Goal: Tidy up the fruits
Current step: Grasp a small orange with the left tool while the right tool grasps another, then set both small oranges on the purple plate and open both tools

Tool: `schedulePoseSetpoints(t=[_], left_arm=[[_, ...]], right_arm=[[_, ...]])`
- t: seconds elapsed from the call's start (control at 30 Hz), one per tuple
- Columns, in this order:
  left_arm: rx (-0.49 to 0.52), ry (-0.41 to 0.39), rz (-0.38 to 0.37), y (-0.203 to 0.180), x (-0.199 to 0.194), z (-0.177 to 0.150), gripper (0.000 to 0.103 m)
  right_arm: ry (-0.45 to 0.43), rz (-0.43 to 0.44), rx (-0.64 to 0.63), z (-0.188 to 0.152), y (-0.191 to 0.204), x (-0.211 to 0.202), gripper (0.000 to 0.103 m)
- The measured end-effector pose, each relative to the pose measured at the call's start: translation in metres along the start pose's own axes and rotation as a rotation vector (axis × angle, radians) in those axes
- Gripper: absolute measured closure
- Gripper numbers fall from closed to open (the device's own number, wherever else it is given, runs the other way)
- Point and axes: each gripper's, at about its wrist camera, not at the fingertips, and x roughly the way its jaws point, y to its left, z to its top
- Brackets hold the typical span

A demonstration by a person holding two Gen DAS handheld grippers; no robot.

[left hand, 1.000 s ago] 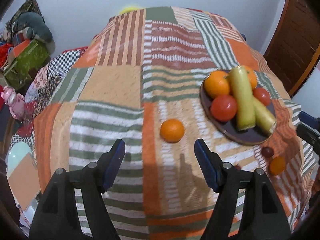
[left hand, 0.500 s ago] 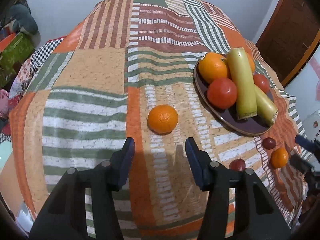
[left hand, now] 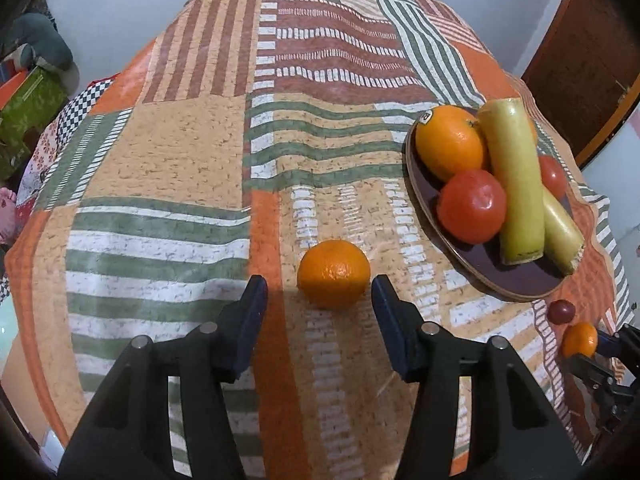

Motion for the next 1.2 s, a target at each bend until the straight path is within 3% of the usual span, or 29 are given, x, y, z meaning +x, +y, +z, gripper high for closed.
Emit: schedulePoseSetpoints(t=[0.07,0.2,0.4,0.7,0.97,1.2], left_arm=[[-0.011,0.003,-0.003,0.001,0.004,0.001,0.049],[-0.029,0.004,-0.039,0.001,0.006,0.001,0.066],[-0.015,-0.014,-0.011,-0.003,-0.003,-0.001,0.066],[0.013,-0.102,-0.015,-0.023,-0.055,-0.01,0.066],[0.011,-0.179,-0.062,-0.048,-0.096,-0.01,0.066],[0.038,-0.178,-0.095,-0.081,-0.099,-0.005,0.066]], right_arm=[[-0.011,0.003,-0.015,0.0,0.002,-0.003,0.072],[-0.027,0.012,-0.018,0.004,-0.001,-0.009,0.073],[-0.066,-0.003,-0.02,0.011,-0.007,-0.021,0.073],[-0.142,-0.043,-0.026,0.026,-0.018,-0.04,0.073],[-0.197,-0.048,-0.042,0.033,-0.026,-0.054,0.073],[-0.239,-0.042,-0.053,0.046,-0.035,-0.059,0.073]])
